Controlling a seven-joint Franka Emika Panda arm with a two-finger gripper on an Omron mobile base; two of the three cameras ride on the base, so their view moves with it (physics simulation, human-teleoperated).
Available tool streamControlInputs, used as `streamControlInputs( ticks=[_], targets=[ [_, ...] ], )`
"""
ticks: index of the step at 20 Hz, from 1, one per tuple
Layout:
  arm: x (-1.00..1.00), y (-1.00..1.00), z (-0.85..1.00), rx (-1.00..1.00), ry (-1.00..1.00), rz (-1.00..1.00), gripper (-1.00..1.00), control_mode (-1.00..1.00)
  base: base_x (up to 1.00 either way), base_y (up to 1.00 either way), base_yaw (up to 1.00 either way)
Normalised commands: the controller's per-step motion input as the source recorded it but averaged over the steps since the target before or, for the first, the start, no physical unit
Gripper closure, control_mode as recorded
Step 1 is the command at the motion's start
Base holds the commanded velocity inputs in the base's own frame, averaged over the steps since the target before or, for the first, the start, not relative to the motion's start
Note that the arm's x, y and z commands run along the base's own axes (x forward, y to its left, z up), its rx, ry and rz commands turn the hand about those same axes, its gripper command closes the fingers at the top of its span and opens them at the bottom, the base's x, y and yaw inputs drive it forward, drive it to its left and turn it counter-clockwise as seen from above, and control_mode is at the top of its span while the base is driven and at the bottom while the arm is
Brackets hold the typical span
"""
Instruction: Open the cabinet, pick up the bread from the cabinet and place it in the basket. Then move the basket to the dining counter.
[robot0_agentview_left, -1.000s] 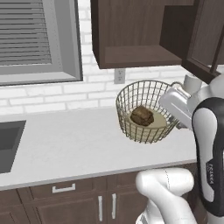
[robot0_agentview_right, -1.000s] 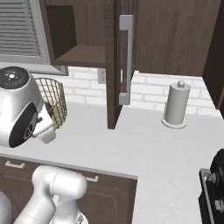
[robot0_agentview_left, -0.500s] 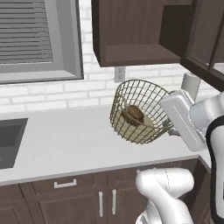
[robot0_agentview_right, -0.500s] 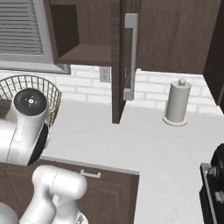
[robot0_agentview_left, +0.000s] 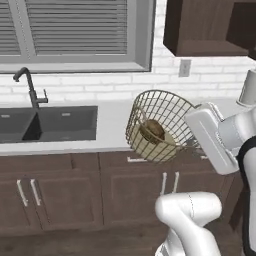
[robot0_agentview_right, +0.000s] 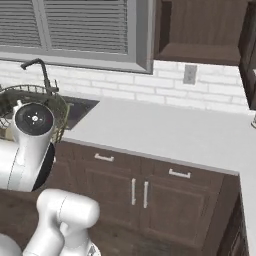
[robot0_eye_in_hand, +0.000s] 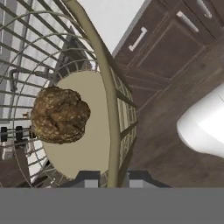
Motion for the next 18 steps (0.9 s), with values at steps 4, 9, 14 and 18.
streamControlInputs(
  ticks=[4, 9, 14, 18],
  targets=[
    [0.00, 0.00, 0.00, 0.00, 0.00, 0.00, 1.00, 1.00, -0.37, 0.94, 0.61],
    [0.00, 0.00, 0.00, 0.00, 0.00, 0.00, 1.00, 1.00, 0.00, 0.06, 1.00],
    [0.00, 0.00, 0.00, 0.00, 0.00, 0.00, 1.00, 1.00, 0.00, 0.00, 1.00],
    [0.00, 0.00, 0.00, 0.00, 0.00, 0.00, 1.00, 1.00, 0.00, 0.00, 1.00]
  ],
)
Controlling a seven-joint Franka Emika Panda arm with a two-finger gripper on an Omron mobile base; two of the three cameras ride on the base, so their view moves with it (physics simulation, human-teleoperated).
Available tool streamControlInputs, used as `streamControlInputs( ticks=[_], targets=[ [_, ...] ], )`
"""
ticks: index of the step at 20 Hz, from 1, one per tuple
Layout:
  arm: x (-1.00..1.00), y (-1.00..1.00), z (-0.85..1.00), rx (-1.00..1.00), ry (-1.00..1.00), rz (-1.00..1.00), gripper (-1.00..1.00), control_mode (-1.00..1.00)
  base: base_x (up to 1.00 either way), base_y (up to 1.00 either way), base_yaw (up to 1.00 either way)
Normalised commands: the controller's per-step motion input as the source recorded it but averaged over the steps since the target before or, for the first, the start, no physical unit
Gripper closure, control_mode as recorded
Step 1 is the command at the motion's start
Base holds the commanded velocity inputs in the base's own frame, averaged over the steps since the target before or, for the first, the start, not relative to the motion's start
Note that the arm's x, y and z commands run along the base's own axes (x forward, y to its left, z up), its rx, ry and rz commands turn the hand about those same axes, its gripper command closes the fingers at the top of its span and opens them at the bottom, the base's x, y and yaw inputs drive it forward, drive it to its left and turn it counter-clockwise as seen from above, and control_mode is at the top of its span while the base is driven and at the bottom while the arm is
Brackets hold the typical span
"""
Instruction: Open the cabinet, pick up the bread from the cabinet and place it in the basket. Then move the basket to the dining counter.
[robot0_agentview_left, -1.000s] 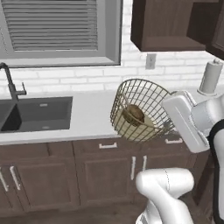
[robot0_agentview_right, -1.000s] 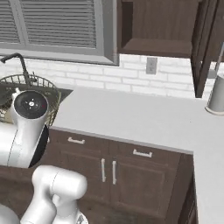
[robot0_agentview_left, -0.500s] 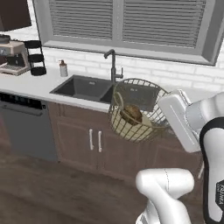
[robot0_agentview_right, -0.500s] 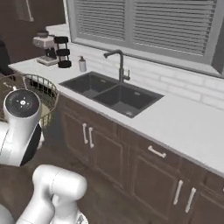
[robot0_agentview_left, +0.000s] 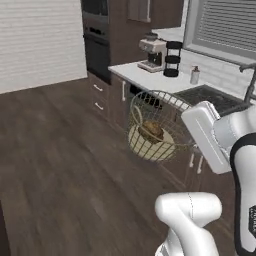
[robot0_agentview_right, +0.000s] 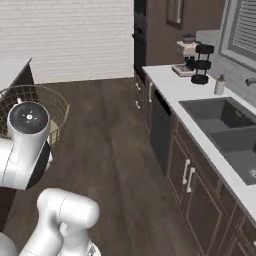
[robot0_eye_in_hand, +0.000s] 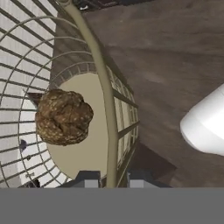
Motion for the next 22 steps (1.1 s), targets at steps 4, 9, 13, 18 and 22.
streamControlInputs(
  ticks=[4, 9, 13, 18, 22],
  targets=[
    [0.00, 0.00, 0.00, 0.00, 0.00, 0.00, 1.00, 1.00, 0.00, 0.00, 1.00],
    [0.00, 0.00, 0.00, 0.00, 0.00, 0.00, 1.00, 1.00, 0.00, 0.00, 1.00],
    [0.00, 0.00, 0.00, 0.00, 0.00, 0.00, 1.00, 1.00, 0.00, -0.09, 0.97],
    [0.00, 0.00, 0.00, 0.00, 0.00, 0.00, 1.00, 1.00, 0.02, -0.61, 0.76],
    [0.00, 0.00, 0.00, 0.00, 0.00, 0.00, 1.00, 1.00, 0.17, -0.71, 0.69]
  ],
)
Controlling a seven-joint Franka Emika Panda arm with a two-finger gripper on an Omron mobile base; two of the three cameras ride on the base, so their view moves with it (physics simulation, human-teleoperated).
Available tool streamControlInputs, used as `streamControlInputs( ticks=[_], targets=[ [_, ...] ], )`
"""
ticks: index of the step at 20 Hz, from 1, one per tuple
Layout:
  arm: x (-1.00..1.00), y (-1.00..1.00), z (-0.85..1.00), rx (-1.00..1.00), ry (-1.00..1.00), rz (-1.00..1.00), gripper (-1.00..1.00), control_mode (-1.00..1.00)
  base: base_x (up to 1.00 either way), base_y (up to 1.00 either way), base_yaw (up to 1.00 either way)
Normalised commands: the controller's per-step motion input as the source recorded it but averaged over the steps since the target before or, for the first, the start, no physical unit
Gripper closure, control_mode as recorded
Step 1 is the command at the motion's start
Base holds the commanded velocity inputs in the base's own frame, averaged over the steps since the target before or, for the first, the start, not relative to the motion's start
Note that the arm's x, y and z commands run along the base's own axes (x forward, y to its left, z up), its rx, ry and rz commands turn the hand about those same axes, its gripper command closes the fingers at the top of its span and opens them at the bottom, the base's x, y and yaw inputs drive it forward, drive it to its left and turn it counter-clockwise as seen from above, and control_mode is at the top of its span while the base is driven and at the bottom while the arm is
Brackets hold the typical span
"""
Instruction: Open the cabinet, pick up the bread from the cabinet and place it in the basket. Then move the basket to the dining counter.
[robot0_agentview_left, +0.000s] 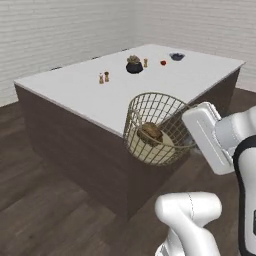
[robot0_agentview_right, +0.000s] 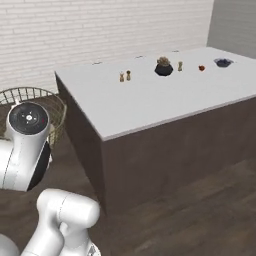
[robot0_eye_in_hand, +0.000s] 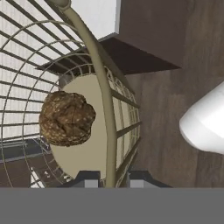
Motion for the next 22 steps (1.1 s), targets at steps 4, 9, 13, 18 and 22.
streamControlInputs(
  ticks=[4, 9, 13, 18, 22],
  targets=[
    [0.00, 0.00, 0.00, 0.00, 0.00, 0.00, 1.00, 1.00, 0.72, -1.00, 0.40],
    [0.00, 0.00, 0.00, 0.00, 0.00, 0.00, 1.00, 1.00, 0.91, -1.00, 0.27],
    [0.00, 0.00, 0.00, 0.00, 0.00, 0.00, 1.00, 1.00, 1.00, -1.00, 0.32],
    [0.00, 0.00, 0.00, 0.00, 0.00, 0.00, 1.00, 1.00, 1.00, -0.99, 0.36],
    [0.00, 0.00, 0.00, 0.00, 0.00, 0.00, 1.00, 1.00, 0.84, -0.69, 0.37]
  ],
)
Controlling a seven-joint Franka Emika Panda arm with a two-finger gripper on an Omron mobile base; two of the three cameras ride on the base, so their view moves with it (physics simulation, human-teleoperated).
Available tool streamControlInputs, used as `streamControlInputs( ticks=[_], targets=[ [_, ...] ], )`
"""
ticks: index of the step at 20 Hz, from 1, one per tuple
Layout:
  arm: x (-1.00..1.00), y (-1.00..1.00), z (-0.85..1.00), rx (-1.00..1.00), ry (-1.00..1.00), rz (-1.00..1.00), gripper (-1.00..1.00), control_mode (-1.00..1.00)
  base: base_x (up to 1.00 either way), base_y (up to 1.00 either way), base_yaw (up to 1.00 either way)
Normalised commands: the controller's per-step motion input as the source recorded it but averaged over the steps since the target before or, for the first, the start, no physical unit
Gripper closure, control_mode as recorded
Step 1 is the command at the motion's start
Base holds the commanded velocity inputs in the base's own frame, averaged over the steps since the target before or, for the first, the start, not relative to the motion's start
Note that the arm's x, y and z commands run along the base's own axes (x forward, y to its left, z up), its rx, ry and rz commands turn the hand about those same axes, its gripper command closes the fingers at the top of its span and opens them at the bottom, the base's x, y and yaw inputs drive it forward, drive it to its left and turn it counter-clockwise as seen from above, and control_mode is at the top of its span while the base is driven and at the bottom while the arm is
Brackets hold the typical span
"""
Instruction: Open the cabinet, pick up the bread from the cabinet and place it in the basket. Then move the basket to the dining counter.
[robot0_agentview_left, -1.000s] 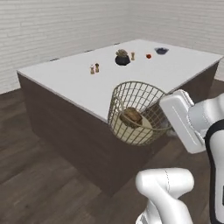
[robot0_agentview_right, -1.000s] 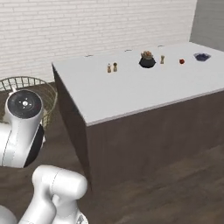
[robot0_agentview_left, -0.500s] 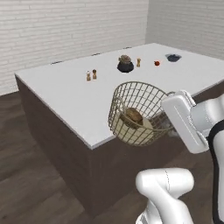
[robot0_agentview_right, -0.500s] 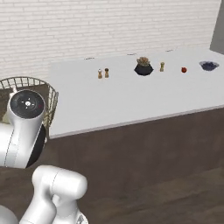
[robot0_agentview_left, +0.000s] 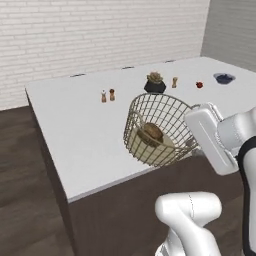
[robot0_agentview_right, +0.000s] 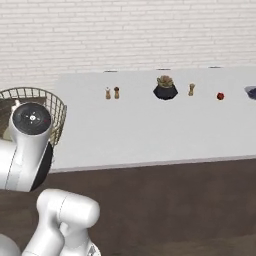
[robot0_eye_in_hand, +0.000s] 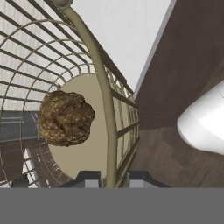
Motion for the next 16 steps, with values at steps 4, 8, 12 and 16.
streamControlInputs(
  ticks=[4, 8, 12, 16],
  targets=[
    [0.00, 0.00, 0.00, 0.00, 0.00, 0.00, 1.00, 1.00, 0.60, -0.24, 0.26],
    [0.00, 0.00, 0.00, 0.00, 0.00, 0.00, 1.00, 1.00, 0.36, -0.16, 0.26],
    [0.00, 0.00, 0.00, 0.00, 0.00, 0.00, 1.00, 1.00, 0.00, -0.19, 0.28],
    [0.00, 0.00, 0.00, 0.00, 0.00, 0.00, 1.00, 1.00, 0.06, -0.36, 0.25]
  ],
)
